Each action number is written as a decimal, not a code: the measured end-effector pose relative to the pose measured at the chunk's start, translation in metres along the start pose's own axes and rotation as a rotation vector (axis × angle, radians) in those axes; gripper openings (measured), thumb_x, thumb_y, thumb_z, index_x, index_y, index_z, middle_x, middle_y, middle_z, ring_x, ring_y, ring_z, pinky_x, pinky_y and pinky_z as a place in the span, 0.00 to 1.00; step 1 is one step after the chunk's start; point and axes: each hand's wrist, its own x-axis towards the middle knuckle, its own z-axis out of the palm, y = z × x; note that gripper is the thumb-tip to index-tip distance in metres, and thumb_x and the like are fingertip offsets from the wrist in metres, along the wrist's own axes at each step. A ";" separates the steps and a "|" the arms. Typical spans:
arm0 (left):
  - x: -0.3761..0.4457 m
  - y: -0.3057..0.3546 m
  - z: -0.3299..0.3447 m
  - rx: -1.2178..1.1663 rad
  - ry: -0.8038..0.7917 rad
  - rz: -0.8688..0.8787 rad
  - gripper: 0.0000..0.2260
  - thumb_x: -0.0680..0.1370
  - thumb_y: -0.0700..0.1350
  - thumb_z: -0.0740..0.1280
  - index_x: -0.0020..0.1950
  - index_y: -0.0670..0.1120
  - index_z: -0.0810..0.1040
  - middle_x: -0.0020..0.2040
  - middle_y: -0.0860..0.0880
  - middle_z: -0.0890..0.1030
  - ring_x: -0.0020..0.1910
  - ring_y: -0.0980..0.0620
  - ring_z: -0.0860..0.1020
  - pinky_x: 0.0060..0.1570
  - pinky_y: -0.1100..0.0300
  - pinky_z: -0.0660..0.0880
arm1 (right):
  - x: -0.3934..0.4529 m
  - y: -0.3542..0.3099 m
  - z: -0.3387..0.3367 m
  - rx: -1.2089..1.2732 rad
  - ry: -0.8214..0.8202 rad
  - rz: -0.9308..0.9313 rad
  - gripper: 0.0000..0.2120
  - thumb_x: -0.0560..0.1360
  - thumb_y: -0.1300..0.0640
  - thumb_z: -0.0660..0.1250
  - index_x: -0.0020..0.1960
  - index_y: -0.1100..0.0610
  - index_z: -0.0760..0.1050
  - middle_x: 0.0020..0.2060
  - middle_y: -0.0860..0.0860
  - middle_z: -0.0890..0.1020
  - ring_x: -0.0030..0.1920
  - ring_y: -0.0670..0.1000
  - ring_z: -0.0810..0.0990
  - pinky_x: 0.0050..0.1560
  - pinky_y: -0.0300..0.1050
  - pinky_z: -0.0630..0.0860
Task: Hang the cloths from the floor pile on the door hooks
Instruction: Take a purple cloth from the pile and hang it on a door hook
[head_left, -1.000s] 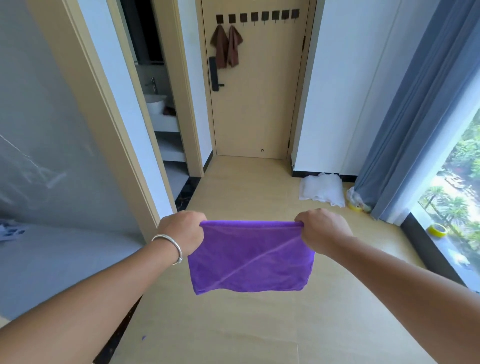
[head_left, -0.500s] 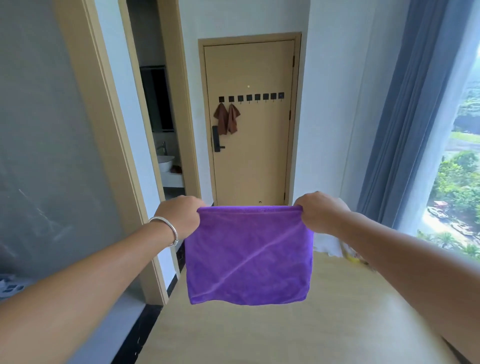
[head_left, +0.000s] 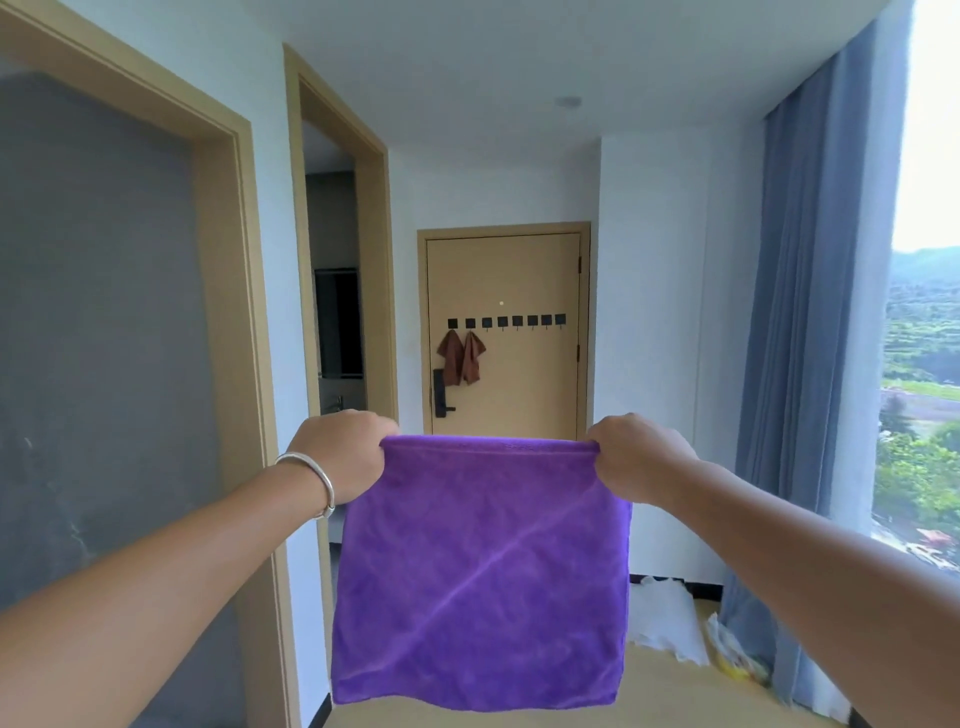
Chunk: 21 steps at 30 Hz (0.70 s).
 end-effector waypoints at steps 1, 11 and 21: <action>0.001 0.004 -0.001 0.016 -0.002 -0.003 0.11 0.74 0.41 0.54 0.37 0.51 0.74 0.34 0.53 0.78 0.34 0.52 0.75 0.29 0.61 0.62 | 0.001 0.003 -0.004 -0.004 0.007 0.004 0.15 0.69 0.65 0.53 0.45 0.52 0.76 0.42 0.51 0.79 0.41 0.54 0.77 0.29 0.40 0.64; 0.028 0.020 0.018 0.010 -0.084 -0.048 0.14 0.77 0.42 0.53 0.42 0.53 0.77 0.38 0.54 0.80 0.37 0.53 0.77 0.32 0.61 0.68 | 0.029 0.026 0.002 -0.032 0.017 0.015 0.19 0.69 0.65 0.53 0.49 0.51 0.79 0.43 0.49 0.79 0.42 0.53 0.77 0.29 0.39 0.65; 0.090 -0.019 0.094 0.035 -0.007 0.034 0.11 0.81 0.45 0.54 0.46 0.57 0.74 0.38 0.56 0.78 0.36 0.56 0.75 0.31 0.62 0.64 | 0.111 0.025 0.060 -0.064 -0.018 0.055 0.20 0.71 0.65 0.52 0.51 0.52 0.79 0.44 0.49 0.80 0.43 0.51 0.79 0.34 0.41 0.71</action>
